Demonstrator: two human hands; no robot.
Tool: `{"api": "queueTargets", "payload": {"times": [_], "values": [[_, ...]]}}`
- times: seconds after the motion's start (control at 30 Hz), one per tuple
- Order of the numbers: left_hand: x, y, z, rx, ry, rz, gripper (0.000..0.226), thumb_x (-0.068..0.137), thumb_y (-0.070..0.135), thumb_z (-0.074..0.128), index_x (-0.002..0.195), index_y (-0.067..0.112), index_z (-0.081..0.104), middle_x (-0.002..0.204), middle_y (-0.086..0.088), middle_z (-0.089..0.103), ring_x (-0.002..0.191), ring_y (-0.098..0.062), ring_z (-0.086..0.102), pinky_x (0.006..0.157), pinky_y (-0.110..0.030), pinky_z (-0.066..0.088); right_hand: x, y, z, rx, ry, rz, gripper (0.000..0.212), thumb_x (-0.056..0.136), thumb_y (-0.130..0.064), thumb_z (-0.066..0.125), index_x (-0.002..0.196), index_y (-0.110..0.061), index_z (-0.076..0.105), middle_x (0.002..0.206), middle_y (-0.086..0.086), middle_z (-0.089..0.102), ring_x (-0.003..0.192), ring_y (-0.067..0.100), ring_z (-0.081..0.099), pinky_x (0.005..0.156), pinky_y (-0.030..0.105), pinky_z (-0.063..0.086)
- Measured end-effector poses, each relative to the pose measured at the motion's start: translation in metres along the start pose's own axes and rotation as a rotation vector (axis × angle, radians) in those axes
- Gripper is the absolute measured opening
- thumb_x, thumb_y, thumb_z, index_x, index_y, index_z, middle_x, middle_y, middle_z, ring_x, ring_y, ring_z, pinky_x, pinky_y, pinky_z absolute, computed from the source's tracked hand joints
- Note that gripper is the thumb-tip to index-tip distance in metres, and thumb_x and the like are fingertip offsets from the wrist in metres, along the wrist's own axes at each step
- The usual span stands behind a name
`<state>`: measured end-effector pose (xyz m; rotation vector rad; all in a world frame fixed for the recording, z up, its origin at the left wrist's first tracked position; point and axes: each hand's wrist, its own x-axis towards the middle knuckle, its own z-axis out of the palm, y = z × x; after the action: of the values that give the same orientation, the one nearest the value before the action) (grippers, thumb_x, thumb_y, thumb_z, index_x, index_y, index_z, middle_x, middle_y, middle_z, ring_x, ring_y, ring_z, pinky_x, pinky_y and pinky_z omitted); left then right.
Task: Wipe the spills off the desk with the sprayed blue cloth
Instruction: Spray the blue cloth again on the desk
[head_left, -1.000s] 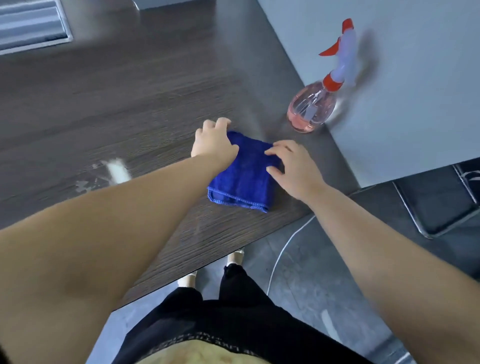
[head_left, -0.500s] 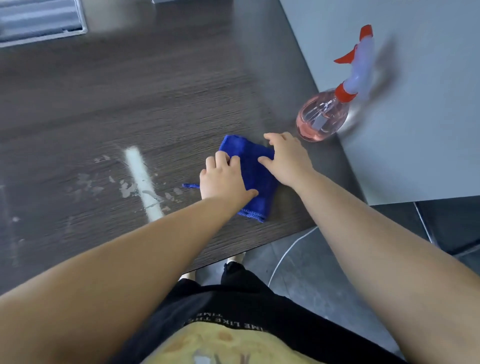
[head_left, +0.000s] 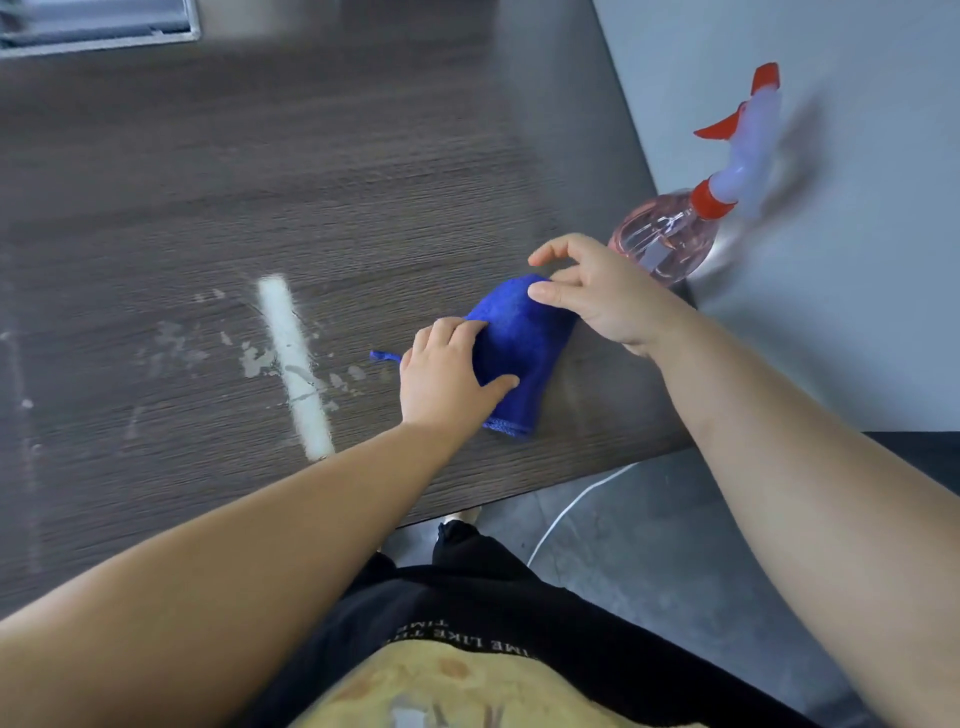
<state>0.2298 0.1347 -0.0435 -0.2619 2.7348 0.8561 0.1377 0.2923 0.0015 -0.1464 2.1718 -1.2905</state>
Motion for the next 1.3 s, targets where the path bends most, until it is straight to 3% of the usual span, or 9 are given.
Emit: {"api": "queueTargets", "payload": {"times": [0.17, 0.33, 0.47, 0.7, 0.8, 0.93, 1.13, 1.2, 1.3], "values": [[0.011, 0.000, -0.022, -0.167, 0.019, 0.008, 0.034, 0.085, 0.021, 0.063, 0.119, 0.024, 0.063, 0.112, 0.000, 0.060, 0.109, -0.025, 0.050, 0.094, -0.029, 0.037, -0.013, -0.015, -0.014, 0.035, -0.046, -0.115, 0.043, 0.089, -0.006, 0.062, 0.119, -0.036, 0.053, 0.075, -0.013, 0.069, 0.073, 0.003, 0.062, 0.074, 0.017, 0.048], [0.033, -0.001, -0.065, -0.437, -0.459, 0.077, 0.029, 0.082, 0.012, 0.068, 0.097, 0.029, 0.052, 0.094, 0.003, 0.068, 0.087, -0.020, 0.060, 0.082, -0.034, 0.046, -0.031, -0.022, -0.036, -0.144, -0.030, -0.097, 0.042, 0.081, -0.004, 0.070, 0.108, -0.035, 0.062, 0.087, -0.016, 0.067, 0.075, -0.007, 0.062, 0.076, 0.006, 0.045], [0.053, 0.005, -0.073, -0.325, -0.729, 0.045, 0.022, 0.078, 0.025, 0.069, 0.093, 0.031, 0.056, 0.096, 0.007, 0.068, 0.091, -0.020, 0.063, 0.085, -0.037, 0.049, -0.034, -0.007, -0.038, -0.324, -0.072, -0.001, 0.024, 0.080, -0.012, 0.073, 0.084, -0.034, 0.063, 0.090, -0.007, 0.065, 0.081, 0.005, 0.060, 0.082, 0.020, 0.047], [0.076, 0.003, -0.045, 0.004, -0.374, 0.092, 0.029, 0.090, 0.032, 0.059, 0.119, 0.030, 0.060, 0.112, 0.007, 0.057, 0.108, -0.014, 0.053, 0.089, -0.027, 0.040, -0.011, 0.043, -0.013, 0.068, 0.025, 0.257, 0.007, 0.095, -0.013, 0.054, 0.093, -0.019, 0.053, 0.098, 0.007, 0.065, 0.083, 0.012, 0.063, 0.069, 0.025, 0.054], [0.076, 0.000, -0.036, 0.058, -0.145, 0.113, 0.044, 0.082, 0.038, 0.068, 0.123, 0.028, 0.056, 0.122, 0.002, 0.052, 0.117, -0.020, 0.046, 0.096, -0.036, 0.042, -0.002, 0.055, -0.007, -0.167, 0.242, 0.221, 0.013, 0.093, -0.020, 0.056, 0.106, -0.017, 0.056, 0.105, 0.003, 0.062, 0.095, 0.017, 0.060, 0.079, 0.033, 0.052], [0.071, 0.003, -0.029, 0.187, -0.143, 0.128, 0.048, 0.081, 0.040, 0.069, 0.124, 0.027, 0.053, 0.126, 0.001, 0.049, 0.120, -0.023, 0.038, 0.099, -0.041, 0.038, -0.012, 0.057, 0.008, -0.323, 0.441, 0.114, 0.029, 0.089, -0.022, 0.062, 0.115, -0.013, 0.058, 0.102, -0.005, 0.058, 0.092, 0.011, 0.053, 0.078, 0.023, 0.040], [0.069, 0.006, -0.028, 0.193, -0.135, 0.123, 0.048, 0.084, 0.037, 0.064, 0.129, 0.025, 0.050, 0.132, 0.000, 0.045, 0.126, -0.023, 0.035, 0.102, -0.040, 0.038, -0.033, 0.061, -0.006, 0.186, 1.079, 0.205, 0.045, 0.080, -0.025, 0.072, 0.115, -0.010, 0.048, 0.110, 0.002, 0.050, 0.090, 0.017, 0.052, 0.076, 0.017, 0.045], [0.068, 0.005, -0.030, 0.199, -0.145, 0.112, 0.051, 0.084, 0.038, 0.066, 0.130, 0.024, 0.049, 0.132, -0.001, 0.044, 0.126, -0.023, 0.036, 0.101, -0.039, 0.039, -0.026, 0.053, -0.024, 0.256, 1.058, 0.124, 0.067, 0.077, -0.025, 0.075, 0.132, -0.012, 0.040, 0.125, 0.002, 0.049, 0.105, 0.014, 0.051, 0.077, 0.004, 0.042], [0.073, 0.000, -0.035, 0.199, -0.136, 0.073, 0.047, 0.079, 0.037, 0.072, 0.121, 0.022, 0.057, 0.121, -0.003, 0.051, 0.119, -0.023, 0.044, 0.093, -0.035, 0.041, -0.008, 0.042, -0.047, 0.162, 0.863, 0.054, 0.072, 0.077, -0.028, 0.074, 0.138, -0.017, 0.037, 0.131, -0.005, 0.050, 0.117, 0.010, 0.050, 0.089, 0.014, 0.041]]}}
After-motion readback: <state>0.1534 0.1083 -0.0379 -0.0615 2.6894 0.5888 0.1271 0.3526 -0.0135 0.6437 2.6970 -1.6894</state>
